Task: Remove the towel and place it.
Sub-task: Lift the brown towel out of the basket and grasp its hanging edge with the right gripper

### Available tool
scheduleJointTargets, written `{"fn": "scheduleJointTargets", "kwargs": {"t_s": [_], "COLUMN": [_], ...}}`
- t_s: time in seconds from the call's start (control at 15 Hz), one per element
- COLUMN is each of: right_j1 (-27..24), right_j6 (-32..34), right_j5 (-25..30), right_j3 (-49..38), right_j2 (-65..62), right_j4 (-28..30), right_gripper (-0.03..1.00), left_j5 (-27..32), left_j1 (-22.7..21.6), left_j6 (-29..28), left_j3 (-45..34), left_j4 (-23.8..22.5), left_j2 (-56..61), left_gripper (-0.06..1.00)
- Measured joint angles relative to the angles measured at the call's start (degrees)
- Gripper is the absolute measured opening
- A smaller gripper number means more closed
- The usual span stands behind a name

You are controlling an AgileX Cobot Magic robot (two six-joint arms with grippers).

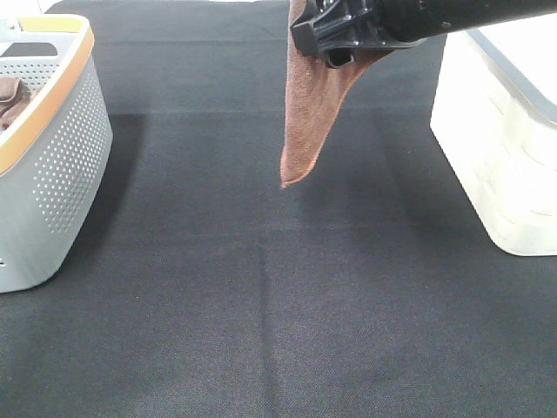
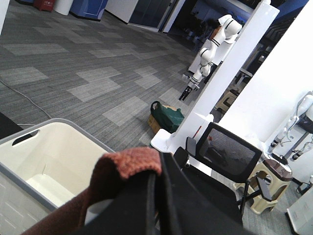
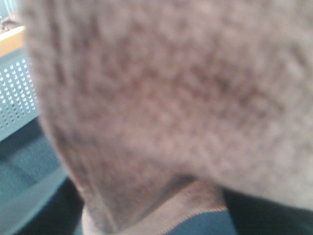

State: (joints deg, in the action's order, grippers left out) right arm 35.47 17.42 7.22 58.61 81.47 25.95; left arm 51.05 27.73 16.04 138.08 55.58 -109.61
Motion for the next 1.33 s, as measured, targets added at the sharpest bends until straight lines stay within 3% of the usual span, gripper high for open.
{"fn": "scheduleJointTargets", "kwargs": {"t_s": [0.4,0.6,1.0,1.33], "right_j1": [0.0,0.0,0.0,0.0], "right_j6": [0.0,0.0,0.0,0.0], "right_j5": [5.6,7.7,7.8,9.7], "right_j3": [0.1,0.1,0.1,0.1], "right_j2": [0.0,-0.7,-3.3,-3.3], "right_j4": [3.6,3.7,7.0,7.0], "right_gripper": [0.61,0.60,0.50,0.49], "left_j5": [-2.6,-3.1,-3.1,-3.6], "left_j1": [0.0,0.0,0.0,0.0], "left_j6": [1.8,1.8,1.8,1.8], "left_j3": [0.0,0.0,0.0,0.0], "left_j4": [-0.9,-4.4,-5.7,-7.3], "left_j2": [0.0,0.0,0.0,0.0], "left_gripper": [0.00,0.00,0.00,0.00]}}
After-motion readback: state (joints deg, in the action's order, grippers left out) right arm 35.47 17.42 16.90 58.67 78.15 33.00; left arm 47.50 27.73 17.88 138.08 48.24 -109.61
